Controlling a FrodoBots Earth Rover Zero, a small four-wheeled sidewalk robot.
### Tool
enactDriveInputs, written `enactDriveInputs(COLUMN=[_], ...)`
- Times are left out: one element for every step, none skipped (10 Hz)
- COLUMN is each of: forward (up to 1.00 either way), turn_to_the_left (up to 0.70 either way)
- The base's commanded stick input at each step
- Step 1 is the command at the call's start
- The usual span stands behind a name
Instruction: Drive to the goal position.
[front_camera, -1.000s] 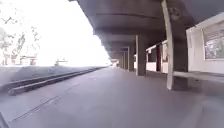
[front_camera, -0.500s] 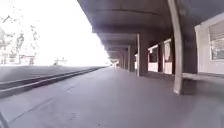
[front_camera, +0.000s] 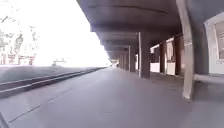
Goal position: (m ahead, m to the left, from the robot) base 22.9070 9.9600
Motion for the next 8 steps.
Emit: enactDriveInputs(forward=[0.70, 0.70, 0.70, 0.70, 0.70, 0.70, 0.70, 0.70], turn_to_the_left=[0.00, 0.00, 0.00, 0.00, 0.00, 0.00, 0.00, 0.00])
